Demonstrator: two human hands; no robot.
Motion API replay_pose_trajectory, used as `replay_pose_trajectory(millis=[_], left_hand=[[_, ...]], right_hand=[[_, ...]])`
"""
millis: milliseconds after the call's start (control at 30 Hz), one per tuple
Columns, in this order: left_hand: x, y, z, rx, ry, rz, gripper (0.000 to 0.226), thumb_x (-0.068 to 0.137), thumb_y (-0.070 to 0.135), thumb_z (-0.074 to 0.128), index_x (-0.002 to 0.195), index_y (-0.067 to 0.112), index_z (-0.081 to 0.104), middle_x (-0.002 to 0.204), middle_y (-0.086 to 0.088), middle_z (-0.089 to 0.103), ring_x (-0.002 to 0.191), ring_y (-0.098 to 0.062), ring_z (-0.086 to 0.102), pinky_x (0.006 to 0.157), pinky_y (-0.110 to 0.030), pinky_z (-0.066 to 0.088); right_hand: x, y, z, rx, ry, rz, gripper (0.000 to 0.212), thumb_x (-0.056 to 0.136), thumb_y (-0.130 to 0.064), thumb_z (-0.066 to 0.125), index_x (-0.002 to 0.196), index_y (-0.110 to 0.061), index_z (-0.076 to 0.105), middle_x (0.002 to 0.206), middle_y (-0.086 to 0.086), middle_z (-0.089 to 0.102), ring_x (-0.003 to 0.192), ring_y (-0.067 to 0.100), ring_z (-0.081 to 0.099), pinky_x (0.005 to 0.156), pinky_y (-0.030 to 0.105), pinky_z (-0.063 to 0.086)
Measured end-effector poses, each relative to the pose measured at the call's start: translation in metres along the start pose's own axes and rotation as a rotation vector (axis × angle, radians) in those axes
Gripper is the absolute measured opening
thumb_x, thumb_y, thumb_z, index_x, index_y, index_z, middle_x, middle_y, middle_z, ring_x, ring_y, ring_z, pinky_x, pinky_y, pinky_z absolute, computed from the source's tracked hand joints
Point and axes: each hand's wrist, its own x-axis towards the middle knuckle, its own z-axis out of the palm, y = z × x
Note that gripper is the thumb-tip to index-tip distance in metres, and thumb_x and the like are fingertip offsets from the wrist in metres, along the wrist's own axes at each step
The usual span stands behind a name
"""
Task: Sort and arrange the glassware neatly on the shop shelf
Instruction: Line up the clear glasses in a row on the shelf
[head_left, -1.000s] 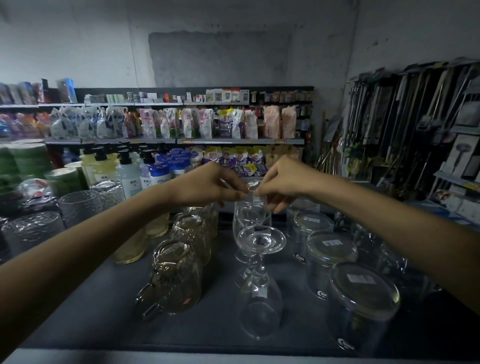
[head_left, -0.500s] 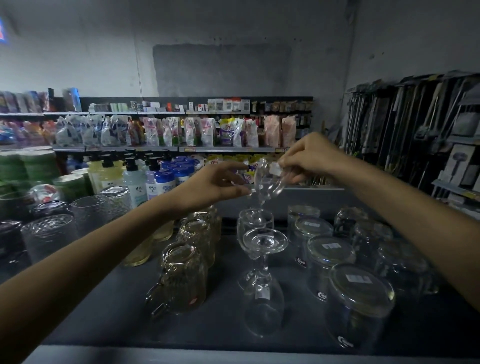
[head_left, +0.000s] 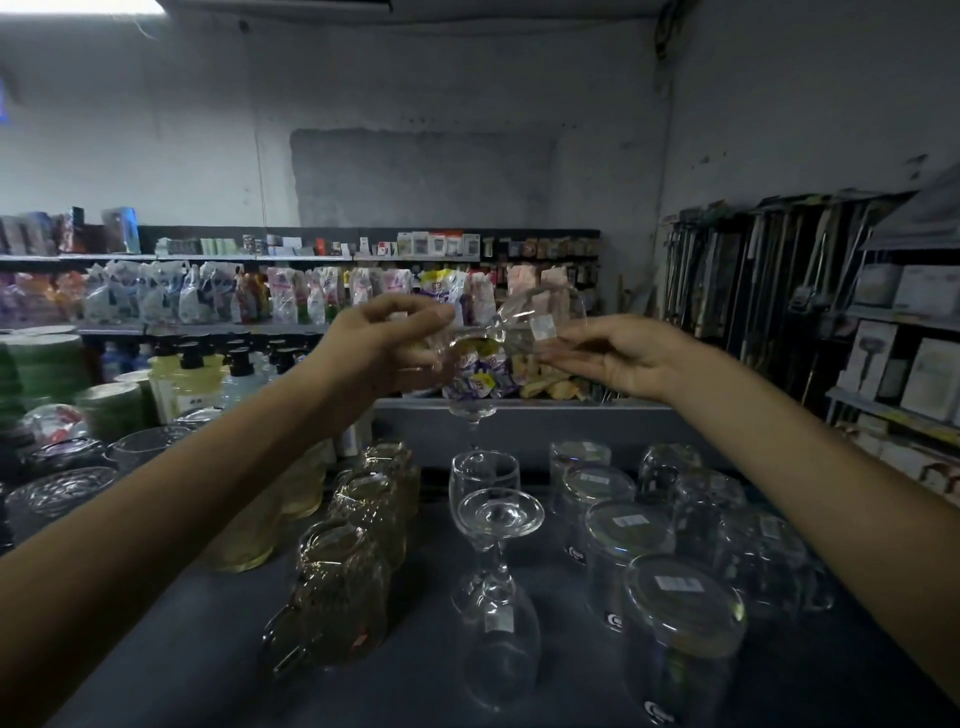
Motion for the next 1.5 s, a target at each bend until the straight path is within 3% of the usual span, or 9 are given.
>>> replay_pose_trajectory(millis=[133,267,500,667,933,1133,1267,1400,1500], left_hand=[[0.004,0.022,0.002,-0.054,0.098,0.049,0.052,0.077,0.022,0.079,0.121,-0.002,0.069,0.118,-0.018,0.073,0.095,-0.031,0.075,0.072,-0.029,0.063],[0.011,0.03,0.006,0.251,0.103,0.126,0.05,0.069,0.025,0.083,0.113,0.002,0.075,0.111,-0.005,0.078,0.095,-0.02,0.077,0.075,-0.03,0.063],[0.021,0.034,0.022,0.474,0.034,0.12,0.049,0.066,0.028,0.086,0.108,0.003,0.078,0.105,0.0,0.079,0.091,-0.017,0.077,0.074,-0.029,0.064],[0.024,0.031,0.028,0.496,0.017,0.115,0.044,0.078,0.021,0.087,0.115,0.001,0.075,0.108,-0.004,0.078,0.091,-0.018,0.077,0.075,-0.024,0.061],[0.017,0.017,0.005,0.147,0.035,-0.247,0.029,0.096,0.017,0.069,0.118,-0.002,0.066,0.076,-0.009,0.067,0.068,-0.017,0.07,0.062,-0.026,0.06],[0.02,0.007,0.003,0.117,0.068,-0.36,0.018,0.095,0.003,0.067,0.111,-0.005,0.07,0.077,-0.015,0.071,0.059,-0.018,0.07,0.052,-0.023,0.058],[0.027,-0.007,0.003,0.104,0.09,-0.423,0.011,0.098,0.001,0.062,0.104,-0.004,0.07,0.07,-0.012,0.07,0.053,-0.014,0.069,0.049,-0.02,0.057],[0.028,-0.021,-0.001,0.107,0.093,-0.474,0.007,0.096,0.001,0.064,0.094,-0.002,0.07,0.067,-0.01,0.071,0.051,-0.012,0.068,0.047,-0.019,0.054],[0.028,-0.028,-0.004,0.12,0.075,-0.502,0.009,0.097,0.002,0.063,0.092,0.0,0.07,0.067,-0.009,0.071,0.051,-0.012,0.068,0.046,-0.019,0.053]], right_hand=[[-0.006,0.009,0.0,-0.166,0.023,-0.017,0.022,0.092,0.011,0.061,0.112,0.008,0.068,0.11,0.028,0.073,0.09,0.032,0.077,0.071,0.032,0.065],[-0.018,0.0,0.009,-0.449,0.181,-0.348,0.017,0.097,0.0,0.062,0.111,-0.002,0.072,0.105,0.017,0.077,0.091,0.022,0.078,0.081,0.031,0.063],[-0.026,0.011,0.058,-1.074,-0.097,-0.504,0.034,0.085,-0.025,0.082,0.115,-0.011,0.074,0.109,-0.001,0.075,0.1,0.009,0.07,0.09,0.023,0.055],[-0.003,0.031,0.067,-1.001,-0.02,-0.57,0.022,0.081,-0.021,0.086,0.101,-0.016,0.078,0.096,-0.001,0.078,0.094,0.011,0.072,0.092,0.036,0.058],[0.006,0.045,0.055,-0.79,-0.013,-0.437,0.025,0.075,-0.009,0.088,0.097,-0.001,0.078,0.09,0.008,0.08,0.086,0.019,0.076,0.077,0.028,0.062],[0.009,0.06,0.058,-0.68,-0.091,-0.307,0.017,0.073,0.002,0.086,0.086,-0.002,0.077,0.082,0.012,0.078,0.073,0.016,0.075,0.068,0.025,0.063],[0.005,0.052,0.058,-0.516,-0.11,-0.127,0.034,0.081,0.016,0.074,0.112,0.004,0.07,0.098,0.023,0.075,0.073,0.022,0.074,0.066,0.027,0.064],[0.006,0.045,0.052,-0.414,-0.12,0.049,0.028,0.091,0.005,0.059,0.119,0.003,0.065,0.083,0.015,0.071,0.068,0.02,0.068,0.067,0.029,0.063],[0.009,0.046,0.048,-0.375,-0.154,0.142,0.008,0.093,-0.009,0.059,0.097,-0.004,0.064,0.078,0.012,0.066,0.062,0.019,0.063,0.059,0.028,0.057]])
